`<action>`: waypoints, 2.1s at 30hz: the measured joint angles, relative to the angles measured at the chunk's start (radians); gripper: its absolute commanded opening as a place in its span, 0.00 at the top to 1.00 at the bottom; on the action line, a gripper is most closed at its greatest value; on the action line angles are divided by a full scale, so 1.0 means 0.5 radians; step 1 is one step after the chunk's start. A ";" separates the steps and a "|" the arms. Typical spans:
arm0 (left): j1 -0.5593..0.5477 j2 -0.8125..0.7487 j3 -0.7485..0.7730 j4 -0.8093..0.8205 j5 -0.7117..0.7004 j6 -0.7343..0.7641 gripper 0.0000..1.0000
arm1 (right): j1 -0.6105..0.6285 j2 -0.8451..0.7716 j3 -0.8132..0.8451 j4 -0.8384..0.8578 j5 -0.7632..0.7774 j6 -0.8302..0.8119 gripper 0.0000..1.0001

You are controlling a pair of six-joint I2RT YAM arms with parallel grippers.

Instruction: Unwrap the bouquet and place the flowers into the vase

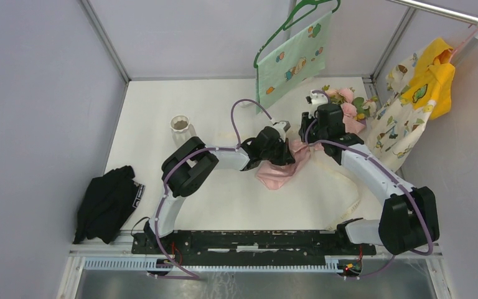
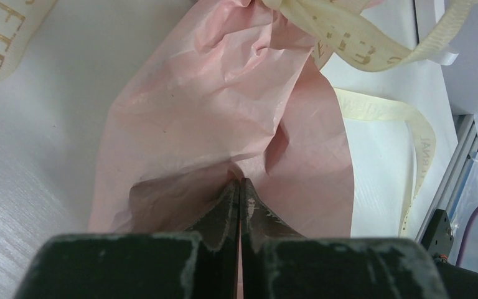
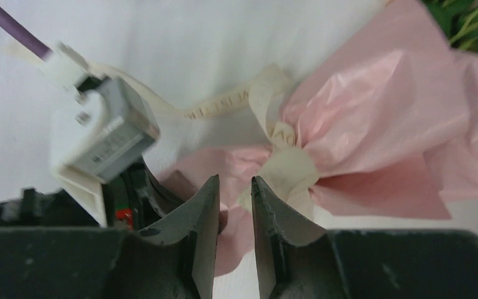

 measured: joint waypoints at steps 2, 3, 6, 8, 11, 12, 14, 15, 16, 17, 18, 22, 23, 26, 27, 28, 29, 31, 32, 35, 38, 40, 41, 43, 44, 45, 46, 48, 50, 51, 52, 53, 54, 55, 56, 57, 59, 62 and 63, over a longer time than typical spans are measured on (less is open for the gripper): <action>0.000 0.000 0.000 -0.001 0.001 0.000 0.96 | 0.003 -0.015 -0.127 0.032 -0.004 -0.001 0.70; 0.000 0.001 0.000 -0.001 0.001 0.000 0.96 | 0.003 -0.015 -0.178 0.042 -0.002 -0.001 0.70; 0.000 0.001 0.000 -0.001 0.000 0.000 0.96 | 0.003 -0.014 -0.284 0.021 0.011 -0.006 0.74; 0.000 0.001 0.000 -0.001 0.000 0.000 0.96 | 0.003 -0.015 -0.310 0.023 0.013 -0.007 0.74; 0.000 0.001 0.000 -0.002 -0.002 0.000 0.96 | 0.020 -0.064 -0.361 0.051 0.015 -0.008 0.72; 0.000 0.001 0.000 -0.002 -0.002 0.000 0.96 | 0.027 -0.099 -0.389 0.059 0.015 -0.008 0.72; 0.000 0.001 0.000 -0.002 -0.003 0.000 0.96 | 0.037 -0.161 -0.444 0.068 0.015 -0.014 0.71; 0.000 0.001 0.000 -0.002 -0.003 0.000 0.96 | 0.043 -0.179 -0.466 0.067 0.015 -0.017 0.71; 0.000 0.001 0.000 -0.003 -0.002 0.000 0.96 | 0.043 -0.180 -0.478 0.066 0.015 -0.019 0.70; 0.000 0.001 0.000 -0.003 -0.002 0.000 0.96 | 0.045 -0.174 -0.488 0.065 0.015 -0.021 0.69; 0.000 0.001 0.000 -0.003 -0.002 0.000 0.96 | 0.045 -0.167 -0.496 0.066 0.016 -0.021 0.66; 0.000 0.001 0.000 -0.003 -0.002 0.000 0.96 | 0.045 -0.158 -0.517 0.060 0.023 -0.021 0.61; 0.000 0.001 0.000 -0.003 -0.002 0.000 0.96 | 0.045 -0.153 -0.517 0.061 0.029 -0.024 0.62; 0.000 0.001 0.000 -0.004 -0.002 0.000 0.96 | 0.046 -0.065 -0.477 0.034 0.095 -0.037 0.62; 0.000 0.001 0.000 -0.004 -0.002 0.000 0.96 | 0.046 -0.021 -0.458 0.029 0.126 -0.042 0.62; 0.000 0.001 0.000 -0.005 -0.002 0.000 0.96 | 0.043 0.025 -0.440 0.027 0.156 -0.047 0.62; 0.000 0.001 0.000 -0.006 -0.002 0.000 0.96 | 0.042 0.076 -0.420 0.022 0.188 -0.051 0.62; 0.000 0.001 0.000 -0.009 -0.002 0.000 0.96 | 0.040 0.153 -0.383 0.010 0.240 -0.052 0.62; 0.000 0.001 0.000 -0.011 -0.003 0.000 0.96 | 0.040 0.198 -0.352 0.000 0.273 -0.052 0.62; 0.000 0.001 0.000 -0.014 -0.005 0.000 0.96 | 0.040 0.264 -0.294 -0.009 0.344 -0.052 0.62; 0.000 0.001 -0.001 -0.015 -0.007 0.001 0.96 | 0.037 0.274 -0.240 -0.015 0.416 -0.054 0.62; 0.000 0.001 -0.001 -0.015 -0.007 0.001 0.97 | 0.027 0.280 -0.190 -0.021 0.466 -0.061 0.62; 0.000 0.001 -0.001 -0.015 -0.007 0.001 0.96 | 0.023 0.287 -0.168 -0.021 0.483 -0.065 0.62; 0.000 0.001 -0.001 -0.015 -0.006 0.001 0.96 | 0.014 0.317 -0.117 -0.024 0.510 -0.069 0.62; 0.000 0.001 -0.001 -0.015 -0.007 0.001 0.97 | 0.012 0.341 -0.092 -0.024 0.517 -0.069 0.62; 0.000 0.001 -0.002 -0.015 -0.007 0.001 0.96 | 0.009 0.367 -0.074 -0.021 0.522 -0.070 0.62; 0.000 0.001 -0.003 -0.014 -0.007 0.001 0.96 | 0.008 0.397 -0.063 -0.013 0.523 -0.071 0.63; 0.000 0.001 -0.009 -0.014 -0.008 0.001 0.96 | 0.005 0.450 -0.063 0.001 0.523 -0.071 0.64; 0.000 0.001 -0.016 -0.013 -0.010 0.001 0.96 | 0.005 0.500 -0.063 0.011 0.523 -0.069 0.68; 0.000 0.001 -0.018 -0.012 -0.010 0.001 0.97 | 0.005 0.521 -0.063 0.017 0.523 -0.069 0.74; 0.000 0.001 -0.019 -0.012 -0.011 0.001 0.97 | 0.005 0.534 -0.063 0.023 0.523 -0.071 0.89; 0.000 0.001 -0.019 -0.012 -0.011 0.001 0.96 | 0.005 0.545 -0.063 0.027 0.523 -0.071 1.00; 0.000 0.001 -0.019 -0.012 -0.011 0.001 0.96 | 0.005 0.552 -0.063 0.031 0.524 -0.078 1.00; 0.000 0.001 -0.019 -0.012 -0.011 0.002 0.96 | 0.005 0.555 -0.063 0.031 0.529 -0.079 1.00; 0.000 0.001 -0.019 -0.012 -0.011 0.001 0.96 | 0.005 0.557 -0.063 0.030 0.536 -0.071 1.00; 0.000 0.001 -0.020 -0.011 -0.013 0.002 0.96 | 0.005 0.556 -0.063 0.031 0.539 -0.066 1.00; 0.000 0.001 -0.021 -0.009 -0.014 0.002 0.97 | 0.005 0.542 -0.063 0.022 0.544 -0.066 1.00; 0.000 0.001 -0.021 -0.007 -0.014 0.001 0.96 | 0.005 0.451 -0.063 -0.018 0.546 -0.066 1.00; 0.000 0.001 -0.021 -0.003 -0.013 0.001 0.97 | 0.005 0.409 -0.063 -0.034 0.546 -0.066 1.00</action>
